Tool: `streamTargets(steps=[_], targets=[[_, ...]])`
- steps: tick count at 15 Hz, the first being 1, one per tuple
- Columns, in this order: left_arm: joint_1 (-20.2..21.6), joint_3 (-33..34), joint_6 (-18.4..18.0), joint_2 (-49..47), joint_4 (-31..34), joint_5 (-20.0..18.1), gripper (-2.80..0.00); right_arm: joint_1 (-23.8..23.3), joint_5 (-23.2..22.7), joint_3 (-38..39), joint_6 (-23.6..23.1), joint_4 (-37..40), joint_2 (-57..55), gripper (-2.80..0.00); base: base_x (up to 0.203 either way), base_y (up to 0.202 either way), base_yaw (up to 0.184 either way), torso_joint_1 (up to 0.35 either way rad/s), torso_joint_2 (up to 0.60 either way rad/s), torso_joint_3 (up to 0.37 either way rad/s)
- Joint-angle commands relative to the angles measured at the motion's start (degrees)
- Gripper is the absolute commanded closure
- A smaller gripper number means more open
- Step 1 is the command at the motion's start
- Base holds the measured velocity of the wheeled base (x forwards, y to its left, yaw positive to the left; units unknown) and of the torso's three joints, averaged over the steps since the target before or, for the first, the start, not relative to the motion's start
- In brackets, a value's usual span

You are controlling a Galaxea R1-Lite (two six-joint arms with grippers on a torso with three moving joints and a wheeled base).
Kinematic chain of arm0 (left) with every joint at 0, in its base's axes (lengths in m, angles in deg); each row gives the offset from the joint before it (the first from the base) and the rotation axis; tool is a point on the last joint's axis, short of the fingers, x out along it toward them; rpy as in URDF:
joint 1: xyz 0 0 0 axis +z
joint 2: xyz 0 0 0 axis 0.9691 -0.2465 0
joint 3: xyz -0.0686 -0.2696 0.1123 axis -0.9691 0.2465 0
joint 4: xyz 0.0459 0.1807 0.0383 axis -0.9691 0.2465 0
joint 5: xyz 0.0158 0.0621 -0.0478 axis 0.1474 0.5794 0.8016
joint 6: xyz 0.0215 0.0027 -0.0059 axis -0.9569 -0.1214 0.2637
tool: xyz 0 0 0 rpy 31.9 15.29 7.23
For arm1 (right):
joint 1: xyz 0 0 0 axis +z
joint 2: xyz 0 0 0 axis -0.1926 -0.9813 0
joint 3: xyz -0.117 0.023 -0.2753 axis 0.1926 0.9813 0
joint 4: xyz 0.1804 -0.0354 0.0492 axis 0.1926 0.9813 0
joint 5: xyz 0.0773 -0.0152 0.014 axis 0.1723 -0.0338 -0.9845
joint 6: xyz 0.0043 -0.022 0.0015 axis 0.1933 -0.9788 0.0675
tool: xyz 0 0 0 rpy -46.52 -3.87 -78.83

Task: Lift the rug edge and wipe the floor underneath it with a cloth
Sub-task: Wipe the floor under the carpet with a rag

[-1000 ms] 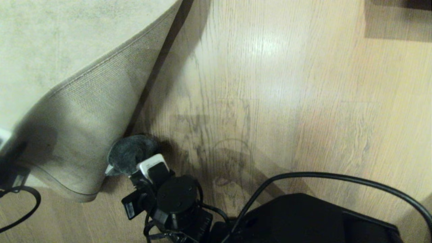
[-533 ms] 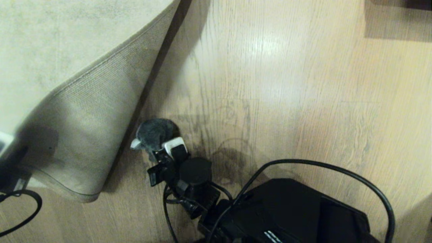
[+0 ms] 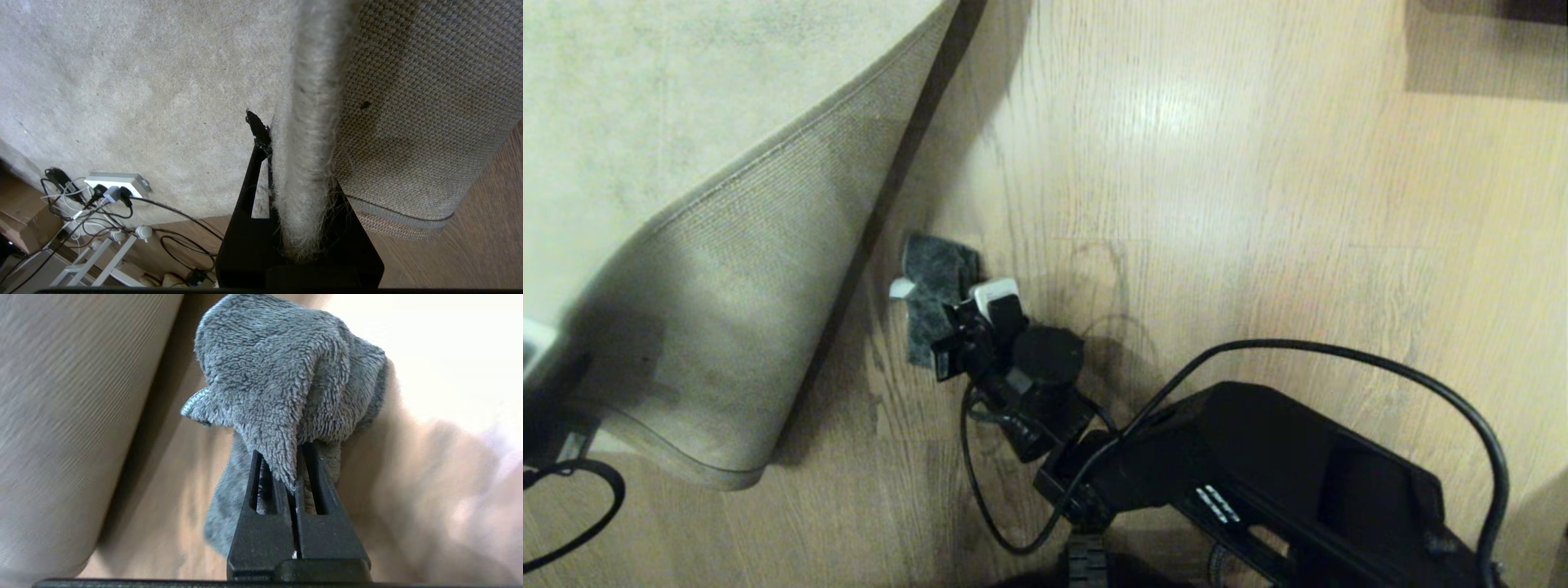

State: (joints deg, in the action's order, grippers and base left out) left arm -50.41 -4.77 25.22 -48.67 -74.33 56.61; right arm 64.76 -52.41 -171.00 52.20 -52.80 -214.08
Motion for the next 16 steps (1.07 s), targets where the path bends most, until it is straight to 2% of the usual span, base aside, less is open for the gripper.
streamTargets(steps=[1, 5, 9, 10, 13, 16], targets=[[-0.01, 0.05, -0.21, -0.11, -0.3, -0.07, 0.0, -1.07, 0.12, 0.69, -0.62, -0.49, 3.28, 0.0, 0.0, 0.0, 0.0, 0.0, 0.0, 0.0], [-0.01, 0.05, -0.03, 0.07, -0.3, 0.01, 0.0, -2.44, 0.06, 5.8, -3.2, -0.53, 8.83, 0.0, 0.0, 0.0, 0.0, 0.0, 0.0, 0.0], [-0.01, 0.14, -0.02, 0.33, -0.3, -0.08, 0.0, -1.88, -0.17, 17.07, -3.73, -1.42, 15.21, 0.0, 0.0, 0.0, 0.0, 0.0, 0.0, 0.0], [-0.01, 0.14, 0.05, 0.4, -0.3, -0.08, 0.0, -0.73, -0.24, 20.47, -3.72, -1.9, 16.82, 0.0, 0.0, 0.0, 0.0, 0.0, 0.0, 0.0], [-0.01, 0.14, 0.05, 0.42, -0.3, -0.08, 0.0, 7.09, -0.24, 28.34, -3.71, -2.14, 20.13, 0.0, 0.0, 0.0, 0.0, 0.0, 0.0, 0.0], [-0.01, 0.65, 0.05, 0.51, -0.3, -0.08, 0.0, 12.23, -0.3, 32.56, -3.71, -2.13, 19.9, 0.0, 0.0, 0.0, 0.0, 0.0, 0.0, 0.0]])
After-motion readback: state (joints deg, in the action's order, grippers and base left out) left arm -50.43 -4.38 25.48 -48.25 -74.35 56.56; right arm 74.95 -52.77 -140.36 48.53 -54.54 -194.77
